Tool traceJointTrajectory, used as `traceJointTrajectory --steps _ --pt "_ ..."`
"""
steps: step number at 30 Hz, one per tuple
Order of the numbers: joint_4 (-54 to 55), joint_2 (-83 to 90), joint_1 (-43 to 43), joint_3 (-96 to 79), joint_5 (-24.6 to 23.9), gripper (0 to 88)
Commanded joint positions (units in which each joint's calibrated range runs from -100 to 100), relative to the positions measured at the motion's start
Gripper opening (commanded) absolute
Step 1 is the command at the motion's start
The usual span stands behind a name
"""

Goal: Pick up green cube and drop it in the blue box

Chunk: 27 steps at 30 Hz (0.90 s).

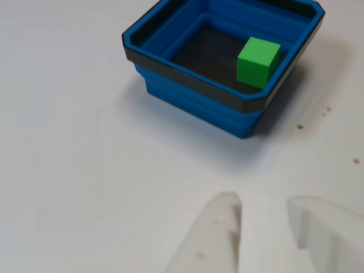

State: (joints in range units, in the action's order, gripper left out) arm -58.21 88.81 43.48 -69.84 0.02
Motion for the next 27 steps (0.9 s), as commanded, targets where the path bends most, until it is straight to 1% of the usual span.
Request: traceJointTrajectory --steps 1,6,9,12,18,24,27 --pt "8.6 5.3 -0.6 -6.4 -0.1 2.0" --pt "24.6 6.5 -0.6 -18.8 0.0 2.0" --pt "30.4 7.9 -0.6 -24.6 0.1 2.0" --pt "32.4 10.9 -0.9 -28.2 0.2 2.0" --pt "32.4 10.7 -3.5 -29.2 0.0 2.0" --pt "32.0 10.5 -9.9 -29.9 -0.1 2.0" --pt "31.9 10.4 -15.0 -29.8 0.3 2.2"
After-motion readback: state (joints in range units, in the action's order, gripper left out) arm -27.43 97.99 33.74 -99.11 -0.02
